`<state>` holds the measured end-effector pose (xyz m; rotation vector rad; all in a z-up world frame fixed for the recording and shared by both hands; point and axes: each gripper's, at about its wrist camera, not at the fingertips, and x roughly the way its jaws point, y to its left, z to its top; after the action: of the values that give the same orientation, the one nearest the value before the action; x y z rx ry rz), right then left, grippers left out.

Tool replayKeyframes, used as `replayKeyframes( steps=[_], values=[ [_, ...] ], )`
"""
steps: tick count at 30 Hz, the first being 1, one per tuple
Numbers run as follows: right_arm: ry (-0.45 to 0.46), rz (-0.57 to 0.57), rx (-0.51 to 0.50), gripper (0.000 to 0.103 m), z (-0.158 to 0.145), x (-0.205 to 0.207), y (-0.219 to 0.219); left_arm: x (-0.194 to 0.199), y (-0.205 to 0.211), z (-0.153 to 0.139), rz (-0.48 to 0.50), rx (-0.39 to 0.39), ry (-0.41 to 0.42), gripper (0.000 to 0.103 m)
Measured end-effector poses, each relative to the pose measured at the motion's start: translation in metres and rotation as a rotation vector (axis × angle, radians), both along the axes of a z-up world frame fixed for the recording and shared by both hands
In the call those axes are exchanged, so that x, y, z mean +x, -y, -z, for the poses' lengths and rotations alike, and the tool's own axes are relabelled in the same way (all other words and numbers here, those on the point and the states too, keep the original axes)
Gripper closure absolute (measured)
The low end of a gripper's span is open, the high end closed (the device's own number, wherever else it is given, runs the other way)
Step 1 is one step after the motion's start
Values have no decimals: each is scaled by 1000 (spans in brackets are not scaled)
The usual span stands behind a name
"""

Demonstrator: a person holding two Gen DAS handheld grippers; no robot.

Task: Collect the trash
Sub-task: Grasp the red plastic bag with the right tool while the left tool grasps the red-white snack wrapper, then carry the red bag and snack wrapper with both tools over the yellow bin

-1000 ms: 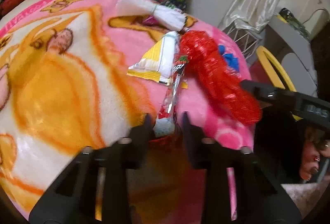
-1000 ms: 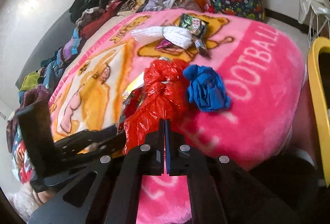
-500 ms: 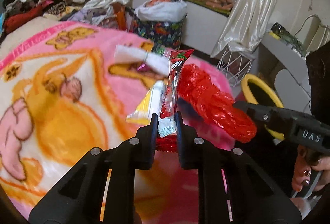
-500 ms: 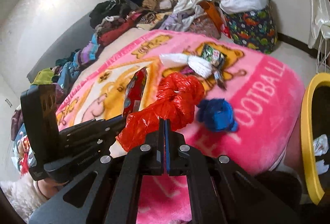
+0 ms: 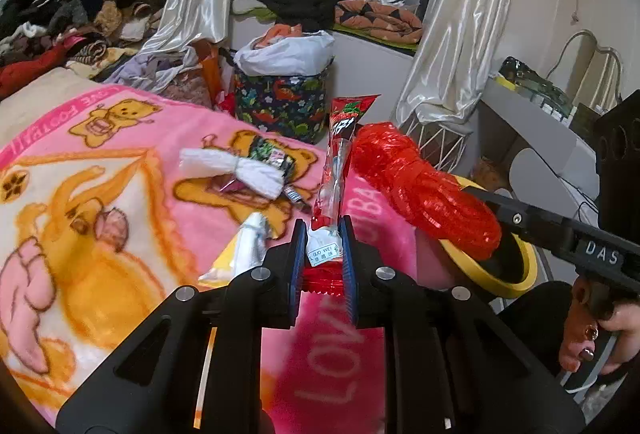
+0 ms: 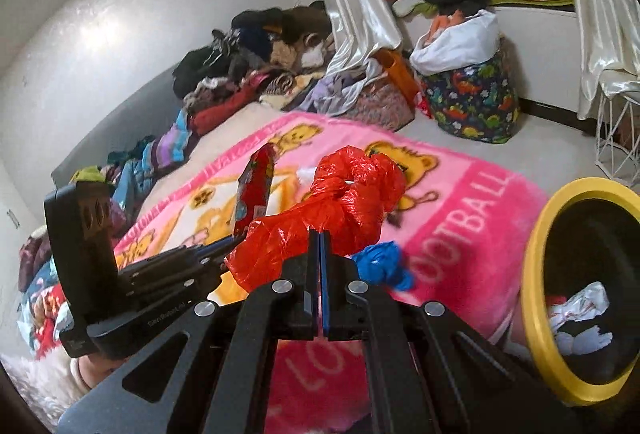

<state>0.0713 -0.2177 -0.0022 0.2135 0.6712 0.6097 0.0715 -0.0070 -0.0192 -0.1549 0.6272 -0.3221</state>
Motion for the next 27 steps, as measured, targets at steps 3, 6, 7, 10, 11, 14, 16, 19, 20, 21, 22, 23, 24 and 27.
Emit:
replayKeyframes(
  steps=[3, 6, 7, 10, 11, 14, 16, 19, 20, 21, 22, 23, 24, 27],
  values=[
    [11, 29, 12, 102, -3, 1, 15, 2, 7, -2, 6, -2, 4, 92],
    [16, 57, 30, 102, -6, 1, 27, 5, 15, -4, 12, -6, 10, 92],
    [17, 66, 35, 102, -7, 0, 31, 6, 17, -5, 16, -11, 11, 92],
    [25, 88, 53, 102, -9, 1, 44, 6, 27, -10, 27, -6, 25, 92],
    [27, 96, 58, 102, -9, 0, 47, 7, 31, -12, 31, -4, 29, 92],
    [29, 121, 81, 102, -11, 0, 61, 8, 39, -15, 39, -3, 33, 92],
    [34, 136, 87, 102, -12, 0, 68, 9, 44, -16, 46, -3, 34, 92],
    [40, 162, 96, 102, -13, -2, 81, 12, 52, -16, 59, -1, 31, 92],
    [41, 172, 101, 102, -13, -2, 85, 13, 56, -16, 66, -1, 28, 92],
    [40, 180, 105, 102, -13, -2, 89, 12, 59, -16, 70, -2, 29, 92],
    [40, 190, 109, 102, -13, -2, 93, 12, 63, -16, 78, -1, 30, 92],
    [43, 204, 111, 102, -14, -3, 99, 12, 67, -17, 86, -2, 32, 92],
    [45, 211, 116, 102, -14, -3, 104, 12, 70, -18, 92, 0, 35, 92],
    [53, 237, 134, 102, -16, -7, 118, 12, 83, -22, 120, 8, 45, 92]
  ],
)
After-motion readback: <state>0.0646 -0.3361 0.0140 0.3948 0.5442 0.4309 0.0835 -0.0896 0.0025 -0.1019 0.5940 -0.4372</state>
